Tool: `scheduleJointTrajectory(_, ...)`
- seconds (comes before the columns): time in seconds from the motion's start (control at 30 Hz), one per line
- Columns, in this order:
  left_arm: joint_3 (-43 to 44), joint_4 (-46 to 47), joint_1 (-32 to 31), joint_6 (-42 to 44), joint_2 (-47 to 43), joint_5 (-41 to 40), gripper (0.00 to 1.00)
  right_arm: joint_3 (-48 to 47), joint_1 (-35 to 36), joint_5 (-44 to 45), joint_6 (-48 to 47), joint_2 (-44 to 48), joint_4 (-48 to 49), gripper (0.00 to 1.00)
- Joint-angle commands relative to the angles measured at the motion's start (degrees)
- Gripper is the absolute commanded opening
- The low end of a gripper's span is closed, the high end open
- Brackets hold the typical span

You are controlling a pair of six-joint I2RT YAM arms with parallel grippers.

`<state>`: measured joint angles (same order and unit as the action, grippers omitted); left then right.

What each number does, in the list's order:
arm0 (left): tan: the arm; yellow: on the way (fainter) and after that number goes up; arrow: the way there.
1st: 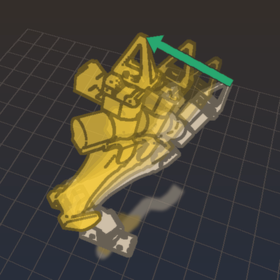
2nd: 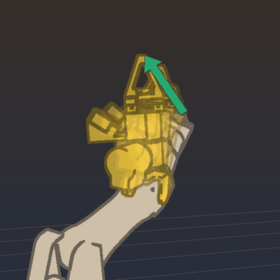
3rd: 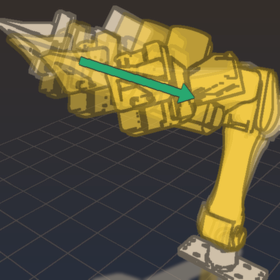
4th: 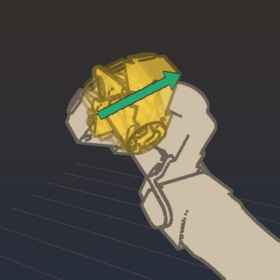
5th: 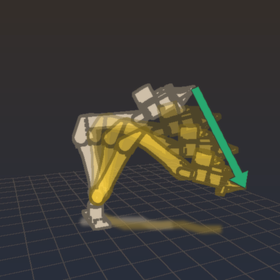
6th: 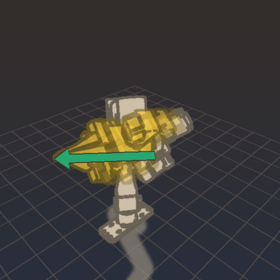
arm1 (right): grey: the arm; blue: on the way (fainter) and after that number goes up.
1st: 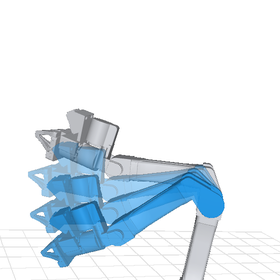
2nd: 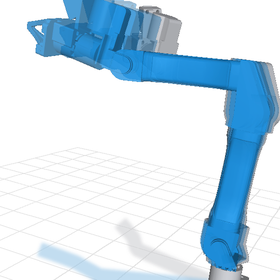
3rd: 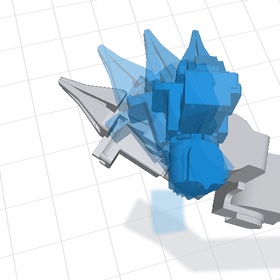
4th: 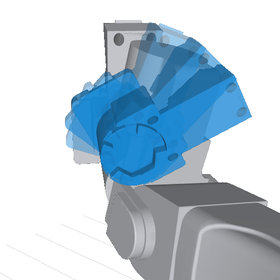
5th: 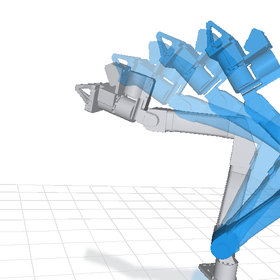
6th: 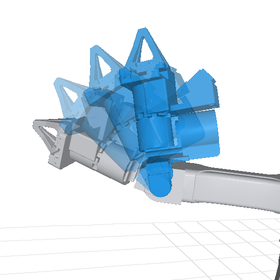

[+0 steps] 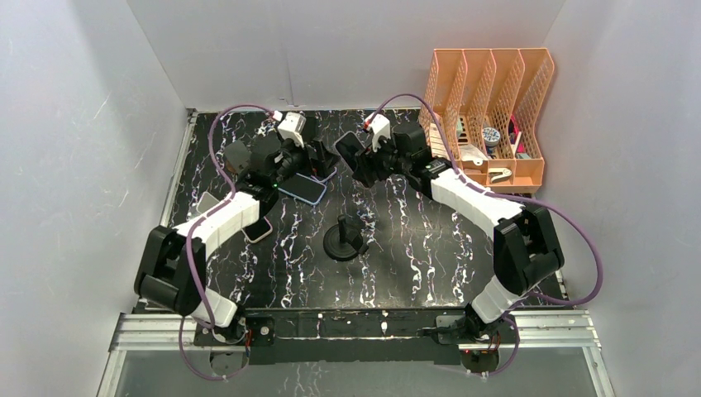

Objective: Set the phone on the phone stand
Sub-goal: Pick up the phone at the center of the board, then adjust the phone.

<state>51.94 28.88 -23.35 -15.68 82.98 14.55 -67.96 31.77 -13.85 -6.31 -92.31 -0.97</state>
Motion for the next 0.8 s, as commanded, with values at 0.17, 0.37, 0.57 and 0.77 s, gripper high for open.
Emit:
scheduleJointTrajectory(0.17, 5.5, 4.0, 0.4, -5.4, 4.2, 8.4, 0.94, -5.6, 1.4, -3.6, -1.0, 0.4, 6.0, 0.31)
scheduleJointTrajectory(0.37, 5.1, 7.3, 0.5, -6.4, 5.9, 9.9, 0.83, -5.5, 3.3, -5.7, -0.6, 0.1, 6.9, 0.31)
scheduleJointTrajectory(0.57, 6.4, 9.8, 1.5, -7.3, 8.8, 14.9, 0.29, -4.2, 4.0, -7.8, -0.1, 0.7, 10.4, 0.31)
scheduleJointTrajectory(0.77, 9.0, 13.2, 5.2, -9.4, 10.7, 24.7, 0.00, -2.9, 4.0, -8.1, -0.5, 1.1, 12.9, 0.32)
